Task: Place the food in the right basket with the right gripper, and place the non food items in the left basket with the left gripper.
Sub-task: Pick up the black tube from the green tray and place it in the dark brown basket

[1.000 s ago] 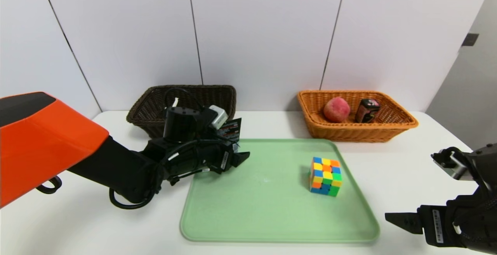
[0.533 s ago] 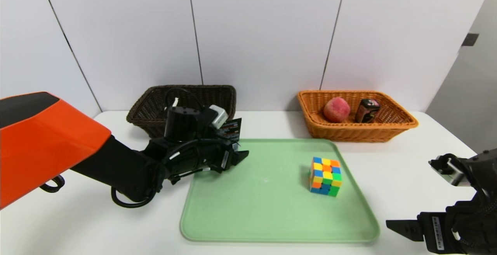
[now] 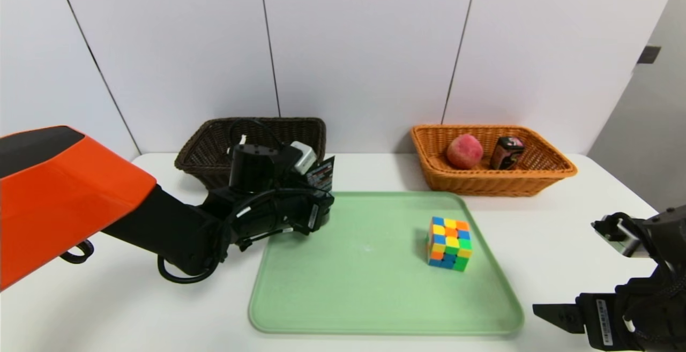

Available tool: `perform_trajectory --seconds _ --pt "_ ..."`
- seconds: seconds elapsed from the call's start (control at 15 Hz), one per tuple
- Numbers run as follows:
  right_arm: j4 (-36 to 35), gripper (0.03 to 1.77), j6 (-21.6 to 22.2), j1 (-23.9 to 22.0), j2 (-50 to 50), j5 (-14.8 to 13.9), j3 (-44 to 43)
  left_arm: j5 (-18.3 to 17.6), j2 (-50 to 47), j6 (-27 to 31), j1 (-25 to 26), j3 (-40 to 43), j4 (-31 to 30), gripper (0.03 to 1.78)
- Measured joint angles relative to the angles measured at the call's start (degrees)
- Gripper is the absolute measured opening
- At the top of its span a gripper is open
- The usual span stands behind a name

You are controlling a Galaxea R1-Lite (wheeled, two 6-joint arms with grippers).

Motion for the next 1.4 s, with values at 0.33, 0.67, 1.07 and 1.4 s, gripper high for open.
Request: perform_trajectory --seconds 0.33,0.67,1.07,1.4 --pt "0.0 1.71 0.0 0.0 0.1 0.0 0.0 -1.4 -1.1 -0.4 0.0 0.2 1.5 0.54" --pt "0.0 1.71 0.0 0.0 0.1 0.0 0.2 -2.3 -5.5 -3.1 -3.4 -1.2 7.8 0.52" --pt "0.0 1.71 0.0 0.0 -0.1 -0.1 0.1 -1.5 -13.2 -14.7 -8.4 -23.8 30.2 0.51" --pt "0.0 1.71 -1.2 0.0 0.1 -0.1 -0.5 4.2 -14.6 -16.3 -1.0 -37.9 43.6 0.51"
